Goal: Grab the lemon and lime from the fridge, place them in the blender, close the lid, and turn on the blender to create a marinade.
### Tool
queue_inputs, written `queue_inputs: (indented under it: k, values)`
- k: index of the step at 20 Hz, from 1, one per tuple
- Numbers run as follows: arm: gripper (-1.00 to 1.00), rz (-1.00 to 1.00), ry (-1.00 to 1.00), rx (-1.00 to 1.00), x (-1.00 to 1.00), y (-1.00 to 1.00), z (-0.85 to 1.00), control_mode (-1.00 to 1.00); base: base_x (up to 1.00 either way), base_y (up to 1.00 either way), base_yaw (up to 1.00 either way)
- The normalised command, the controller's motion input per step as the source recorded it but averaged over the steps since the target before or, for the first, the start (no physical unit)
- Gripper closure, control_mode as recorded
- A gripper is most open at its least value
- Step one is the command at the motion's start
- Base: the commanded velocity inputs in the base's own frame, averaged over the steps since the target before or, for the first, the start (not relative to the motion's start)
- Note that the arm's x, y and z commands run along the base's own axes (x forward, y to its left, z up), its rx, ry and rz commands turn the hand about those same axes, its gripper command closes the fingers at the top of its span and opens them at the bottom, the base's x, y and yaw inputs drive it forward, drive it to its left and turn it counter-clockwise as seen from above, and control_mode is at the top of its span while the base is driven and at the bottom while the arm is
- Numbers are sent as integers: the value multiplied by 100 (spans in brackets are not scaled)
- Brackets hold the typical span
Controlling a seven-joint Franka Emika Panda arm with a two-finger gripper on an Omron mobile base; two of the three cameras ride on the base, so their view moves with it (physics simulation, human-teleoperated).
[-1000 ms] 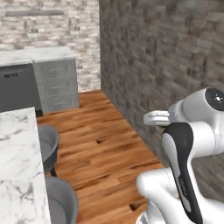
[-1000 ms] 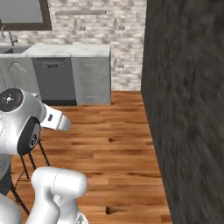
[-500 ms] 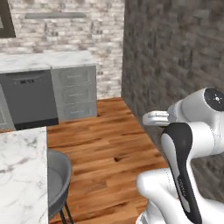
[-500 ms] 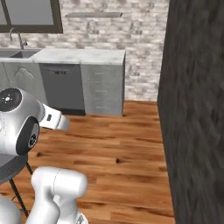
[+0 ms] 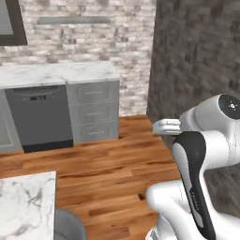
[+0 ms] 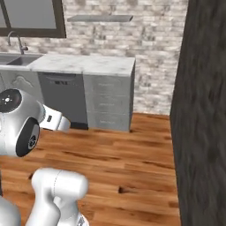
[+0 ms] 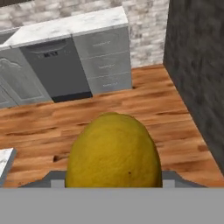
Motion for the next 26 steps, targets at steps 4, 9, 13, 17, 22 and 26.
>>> queue_inputs:
  k: [4,9,13,17,22,26]
  values:
    - [100,0,0,0,0,0,0,100,100,-23,35]
    - [100,0,0,0,0,0,0,100,100,-28,51]
    - [100,0,0,0,0,0,0,100,100,-20,68]
    - [100,0,0,0,0,0,0,100,100,-18,75]
    - [100,0,0,0,0,0,0,100,100,-18,79]
    - [100,0,0,0,0,0,0,100,100,-16,77]
